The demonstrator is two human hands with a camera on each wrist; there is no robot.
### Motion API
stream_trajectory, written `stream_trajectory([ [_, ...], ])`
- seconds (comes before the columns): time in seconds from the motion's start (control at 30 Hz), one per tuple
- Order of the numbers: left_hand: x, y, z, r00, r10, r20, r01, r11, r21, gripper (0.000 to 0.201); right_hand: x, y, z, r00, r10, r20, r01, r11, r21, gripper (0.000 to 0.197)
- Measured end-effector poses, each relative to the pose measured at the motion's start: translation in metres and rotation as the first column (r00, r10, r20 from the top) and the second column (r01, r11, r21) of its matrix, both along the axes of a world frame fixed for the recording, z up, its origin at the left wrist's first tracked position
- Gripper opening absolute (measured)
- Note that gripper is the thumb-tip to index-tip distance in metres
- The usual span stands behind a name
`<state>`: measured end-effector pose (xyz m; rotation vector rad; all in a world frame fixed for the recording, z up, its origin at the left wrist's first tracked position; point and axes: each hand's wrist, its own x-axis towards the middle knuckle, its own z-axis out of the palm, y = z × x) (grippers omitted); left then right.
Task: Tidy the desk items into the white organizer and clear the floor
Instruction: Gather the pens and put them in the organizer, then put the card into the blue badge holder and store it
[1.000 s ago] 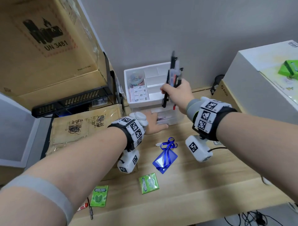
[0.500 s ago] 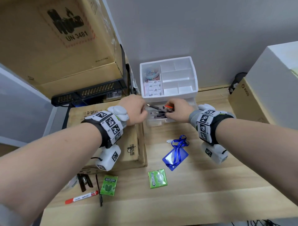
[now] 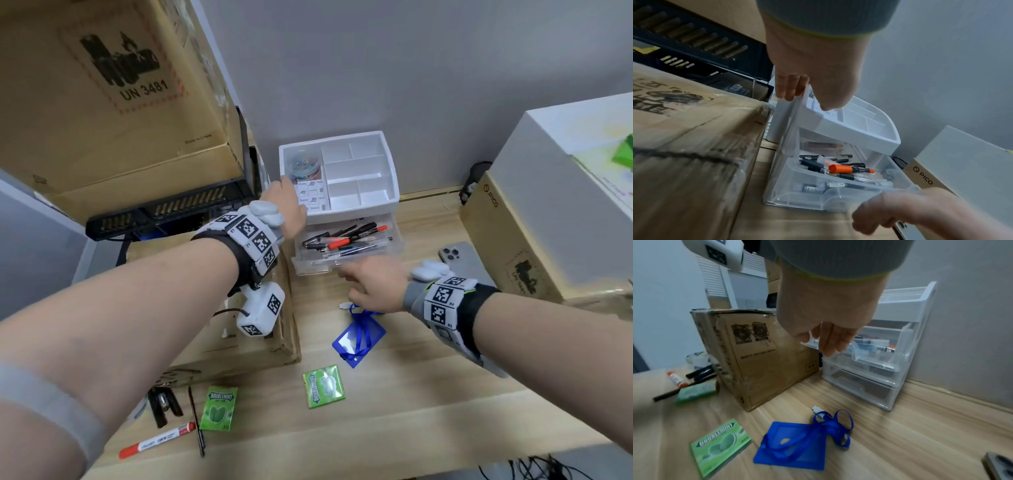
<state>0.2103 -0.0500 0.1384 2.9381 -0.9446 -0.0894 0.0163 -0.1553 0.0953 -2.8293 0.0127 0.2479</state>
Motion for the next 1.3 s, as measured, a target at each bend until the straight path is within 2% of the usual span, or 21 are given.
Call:
stream_trajectory([
  [0.07, 0.002, -0.006, -0.002, 0.999, 0.041, 0.016, -0.041, 0.998, 0.051, 0.042, 0.003, -0.001, -0.007, 0.997, -0.055, -0.049, 0.056, 0.998, 0.016, 0.043],
  [0.13, 0.004, -0.008, -0.002, 0.997, 0.067, 0.033, -0.069, 0.994, 0.081, 0.040, 0.013, -0.002, -0.010, 0.993, -0.105, -0.048, 0.106, 0.994, 0.021, 0.046],
  [0.4, 0.014, 0.002, -0.002, 0.997, -0.040, 0.071, 0.034, 0.996, 0.085, 0.042, 0.067, -0.008, -0.007, 0.968, -0.216, -0.124, 0.228, 0.970, 0.086, 0.072],
  [0.73, 0.007, -0.003, 0.001, 0.997, -0.023, 0.077, 0.015, 0.995, 0.101, 0.042, 0.070, -0.016, -0.022, 0.955, -0.275, -0.109, 0.289, 0.947, 0.142, 0.060],
  [0.87, -0.021, -0.006, 0.009, 0.986, 0.079, 0.147, -0.100, 0.985, 0.139, 0.040, 0.051, -0.026, -0.035, 0.935, -0.290, -0.206, 0.323, 0.935, 0.146, 0.050],
  [0.97, -0.063, -0.010, 0.010, 0.981, -0.008, 0.194, -0.015, 0.993, 0.115, 0.037, 0.028, -0.036, -0.051, 0.906, -0.286, -0.311, 0.329, 0.939, 0.096, 0.043],
  [1.07, -0.115, -0.011, -0.006, 0.973, -0.221, 0.072, 0.216, 0.974, 0.072, 0.039, 0.004, -0.040, -0.071, 0.885, -0.272, -0.379, 0.317, 0.947, 0.060, 0.045],
  [1.13, -0.141, -0.008, -0.027, 0.953, -0.288, -0.091, 0.298, 0.947, 0.117, 0.033, -0.007, -0.039, -0.082, 0.890, -0.234, -0.392, 0.268, 0.963, 0.034, 0.045],
  [1.2, -0.156, -0.004, -0.061, 0.932, -0.246, -0.266, 0.303, 0.932, 0.197, 0.024, -0.017, -0.035, -0.091, 0.899, -0.183, -0.397, 0.207, 0.978, 0.018, 0.050],
  [1.3, -0.164, 0.011, -0.108, 0.910, -0.119, -0.397, 0.260, 0.910, 0.323, 0.019, -0.031, -0.027, -0.113, 0.935, -0.063, -0.349, 0.087, 0.995, 0.055, 0.067],
])
